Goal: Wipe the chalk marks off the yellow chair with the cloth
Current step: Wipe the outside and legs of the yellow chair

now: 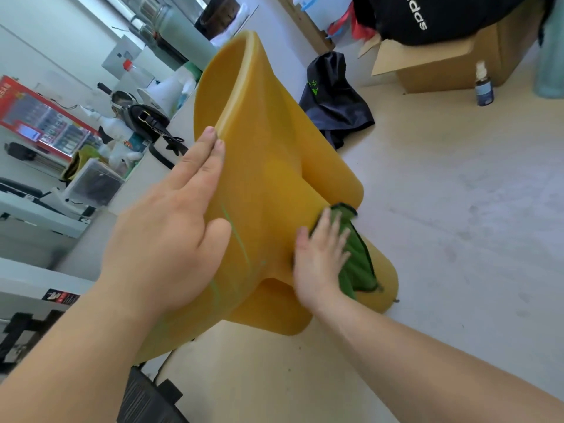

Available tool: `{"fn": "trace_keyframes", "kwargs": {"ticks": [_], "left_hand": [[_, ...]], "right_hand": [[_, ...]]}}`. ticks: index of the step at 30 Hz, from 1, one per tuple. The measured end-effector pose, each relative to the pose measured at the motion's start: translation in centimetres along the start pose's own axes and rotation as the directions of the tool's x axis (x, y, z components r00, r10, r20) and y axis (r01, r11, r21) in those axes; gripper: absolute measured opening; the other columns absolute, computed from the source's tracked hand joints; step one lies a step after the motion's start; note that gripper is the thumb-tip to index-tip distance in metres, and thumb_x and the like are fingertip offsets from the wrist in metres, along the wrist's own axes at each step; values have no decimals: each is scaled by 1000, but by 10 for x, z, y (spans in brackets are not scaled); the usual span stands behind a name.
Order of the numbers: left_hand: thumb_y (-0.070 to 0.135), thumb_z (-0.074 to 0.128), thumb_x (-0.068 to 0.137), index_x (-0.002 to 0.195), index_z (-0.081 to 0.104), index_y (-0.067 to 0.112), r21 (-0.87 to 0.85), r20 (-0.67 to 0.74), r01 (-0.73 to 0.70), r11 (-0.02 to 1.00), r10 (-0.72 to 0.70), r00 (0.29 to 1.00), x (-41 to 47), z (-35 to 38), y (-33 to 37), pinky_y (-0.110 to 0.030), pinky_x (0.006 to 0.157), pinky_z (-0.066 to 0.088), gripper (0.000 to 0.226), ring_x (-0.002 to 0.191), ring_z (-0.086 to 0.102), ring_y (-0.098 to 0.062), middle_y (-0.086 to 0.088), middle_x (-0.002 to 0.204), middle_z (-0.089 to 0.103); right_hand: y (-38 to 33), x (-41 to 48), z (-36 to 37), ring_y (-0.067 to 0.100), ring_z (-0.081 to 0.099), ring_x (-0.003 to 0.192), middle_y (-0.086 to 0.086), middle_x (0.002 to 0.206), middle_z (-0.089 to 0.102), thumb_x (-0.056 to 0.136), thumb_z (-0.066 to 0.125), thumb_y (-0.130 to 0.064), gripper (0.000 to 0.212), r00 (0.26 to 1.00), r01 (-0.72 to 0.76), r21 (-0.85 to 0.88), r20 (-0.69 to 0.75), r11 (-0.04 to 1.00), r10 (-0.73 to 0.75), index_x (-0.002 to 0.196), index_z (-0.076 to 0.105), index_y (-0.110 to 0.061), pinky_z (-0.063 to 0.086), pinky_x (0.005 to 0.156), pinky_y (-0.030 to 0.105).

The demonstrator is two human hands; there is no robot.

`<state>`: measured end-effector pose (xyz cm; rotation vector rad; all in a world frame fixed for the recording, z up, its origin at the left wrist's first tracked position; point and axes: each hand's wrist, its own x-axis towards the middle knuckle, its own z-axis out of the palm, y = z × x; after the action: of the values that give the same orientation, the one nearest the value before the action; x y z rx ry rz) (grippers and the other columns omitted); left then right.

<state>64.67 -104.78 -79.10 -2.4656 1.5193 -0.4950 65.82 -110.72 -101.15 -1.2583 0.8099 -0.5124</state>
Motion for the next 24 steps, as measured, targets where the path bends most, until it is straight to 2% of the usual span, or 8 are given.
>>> {"fn": "trace_keyframes", "kwargs": {"ticks": [3, 7, 10, 13, 15, 17, 20, 24], "left_hand": [[32, 35, 78, 155, 7, 43, 43, -20, 4, 999, -3, 1000, -1, 2, 1, -36, 92, 44, 82, 142, 25, -2, 36, 157, -4], [34, 35, 77, 155, 7, 42, 66, -21, 9, 998, -8, 1000, -1, 2, 1, -36, 93, 44, 83, 141, 30, -8, 35, 157, -5], [35, 32, 78, 155, 5, 43, 61, -19, 9, 998, -8, 1000, -1, 1, 2, -36, 94, 42, 82, 139, 32, -9, 35, 157, -7], [35, 33, 79, 155, 4, 44, 62, -30, 15, 998, -14, 999, -3, 1, 1, -34, 92, 41, 82, 138, 33, -10, 35, 157, -7], [35, 33, 79, 155, 4, 43, 70, -35, 18, 997, -15, 999, -3, 2, 1, -31, 89, 39, 81, 138, 31, -9, 35, 157, -6], [35, 33, 80, 155, 5, 42, 75, -43, 13, 997, -9, 999, -2, 3, 1, -31, 88, 39, 80, 139, 31, -9, 34, 158, -5], [35, 31, 81, 155, 6, 41, 68, -44, 13, 998, -10, 999, -2, 4, -1, -37, 92, 44, 79, 140, 32, -10, 32, 158, -5], [31, 30, 80, 156, 9, 39, 50, -43, 12, 999, -10, 999, -2, 3, -1, -37, 101, 41, 79, 143, 28, -7, 33, 158, -3]], "right_hand": [[-47, -26, 17, 15, -37, 150, -18, 164, -30, 81, 0, -73, 90, 927, 370, -4, 68, 929, -369, 160, -16, -34, -28, 116, 46], [-39, -5, 13, 13, -22, 156, -25, 167, -15, 88, -6, -81, 77, 843, 537, -24, -25, 843, -538, 158, -5, -50, -18, 120, 48], [-3, 21, 4, 21, 1, 159, -12, 172, 8, 90, 1, -81, 79, 871, 467, -101, -116, 878, -477, 160, 13, -47, -2, 123, 53], [37, 44, -11, 25, 14, 157, -6, 170, 19, 85, 0, -82, 87, 973, 155, -71, -162, 985, -165, 159, 22, -43, 10, 124, 61], [59, 44, -19, 26, 12, 158, -3, 171, 17, 83, 2, -80, 88, 990, -38, -25, -134, 999, 35, 160, 19, -42, 11, 123, 64], [64, 28, -14, 30, 1, 159, 1, 173, 6, 96, 13, -73, 77, 989, -104, -27, -108, 994, 100, 163, 8, -35, 7, 124, 63], [29, -13, 9, 30, -20, 156, 0, 171, -19, 93, 13, -70, 84, 999, -19, -11, -31, 1000, 19, 161, -16, -28, -5, 125, 59], [-43, -41, 26, 18, -37, 149, -20, 158, -38, 79, -5, -79, 88, 925, 374, -5, 72, 927, -373, 153, -28, -36, -25, 117, 48]]}}
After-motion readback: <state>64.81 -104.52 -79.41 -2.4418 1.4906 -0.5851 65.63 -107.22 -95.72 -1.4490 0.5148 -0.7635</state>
